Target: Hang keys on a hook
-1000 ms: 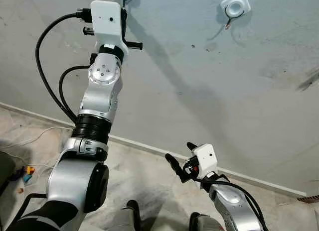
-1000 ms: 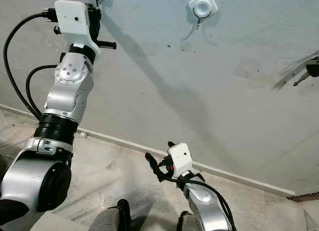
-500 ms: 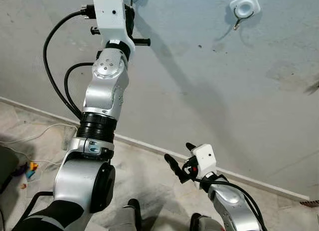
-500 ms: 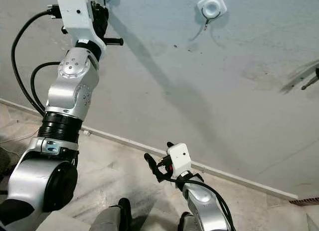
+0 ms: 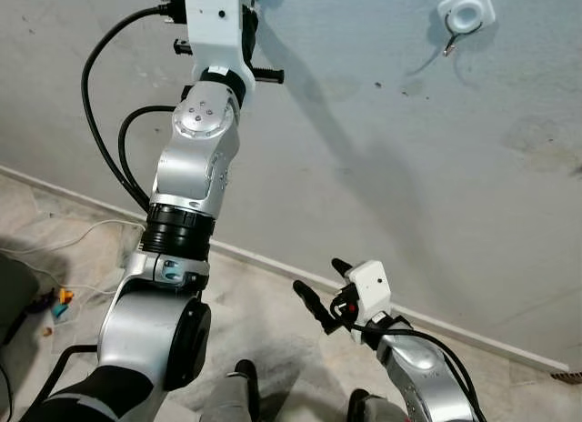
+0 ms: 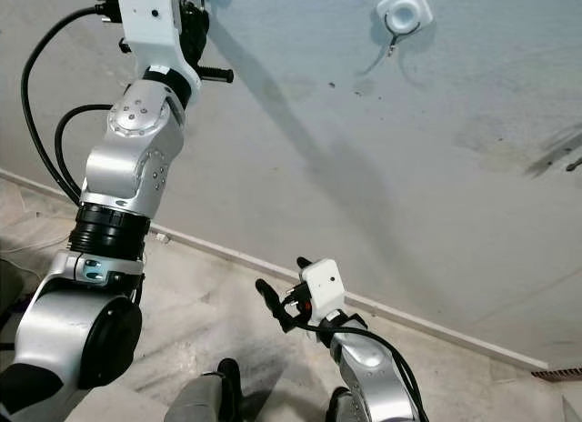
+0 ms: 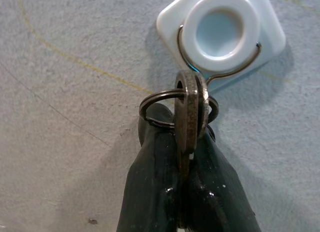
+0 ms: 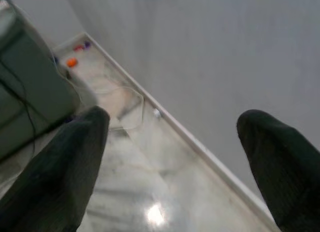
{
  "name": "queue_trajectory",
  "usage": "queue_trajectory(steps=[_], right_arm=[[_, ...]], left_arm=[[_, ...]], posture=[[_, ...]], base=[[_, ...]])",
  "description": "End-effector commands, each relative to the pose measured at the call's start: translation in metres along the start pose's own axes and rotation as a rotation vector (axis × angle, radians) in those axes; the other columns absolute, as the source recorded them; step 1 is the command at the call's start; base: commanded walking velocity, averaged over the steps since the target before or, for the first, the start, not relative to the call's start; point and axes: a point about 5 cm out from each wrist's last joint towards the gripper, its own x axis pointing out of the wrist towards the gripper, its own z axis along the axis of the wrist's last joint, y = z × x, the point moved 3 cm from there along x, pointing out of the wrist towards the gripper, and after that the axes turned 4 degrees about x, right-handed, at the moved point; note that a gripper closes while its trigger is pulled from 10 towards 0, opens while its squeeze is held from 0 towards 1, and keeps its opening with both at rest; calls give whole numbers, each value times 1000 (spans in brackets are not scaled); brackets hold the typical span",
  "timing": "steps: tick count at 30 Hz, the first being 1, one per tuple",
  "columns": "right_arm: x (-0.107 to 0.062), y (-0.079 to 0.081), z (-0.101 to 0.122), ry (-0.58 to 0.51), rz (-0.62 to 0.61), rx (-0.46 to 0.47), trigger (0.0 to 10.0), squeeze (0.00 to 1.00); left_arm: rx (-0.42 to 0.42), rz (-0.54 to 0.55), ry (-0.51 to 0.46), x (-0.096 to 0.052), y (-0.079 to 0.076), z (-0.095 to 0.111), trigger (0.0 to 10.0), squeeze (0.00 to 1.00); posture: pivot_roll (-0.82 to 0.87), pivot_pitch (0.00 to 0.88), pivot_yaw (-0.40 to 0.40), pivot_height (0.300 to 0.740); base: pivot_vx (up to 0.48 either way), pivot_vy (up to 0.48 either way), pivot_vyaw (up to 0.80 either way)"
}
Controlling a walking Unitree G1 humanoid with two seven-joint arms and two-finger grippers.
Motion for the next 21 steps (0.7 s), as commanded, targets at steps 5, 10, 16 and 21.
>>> queue_trajectory(steps=[5, 10, 16, 21], right_arm=[[5, 5, 33, -102, 31, -19, 10000, 0], [8, 7, 36, -109, 45, -24, 10000, 0], [8, 9, 36, -92, 54, -27, 10000, 0], [8, 6, 37, -91, 46, -36, 10000, 0]], left_arm=[[37, -39, -36, -11, -6, 2, 10000, 0], [58, -57, -20, -20, -9, -9, 10000, 0], [64, -92, 3, -50, -16, -36, 10000, 0], [81, -119, 40, -70, -19, -57, 10000, 0]], posture=[[-103, 238, 66, 740], [-100, 235, 65, 740], [-98, 231, 58, 740], [-93, 225, 55, 740]], base=[[0, 0, 320], [0, 0, 800], [0, 0, 800], [0, 0, 800]])
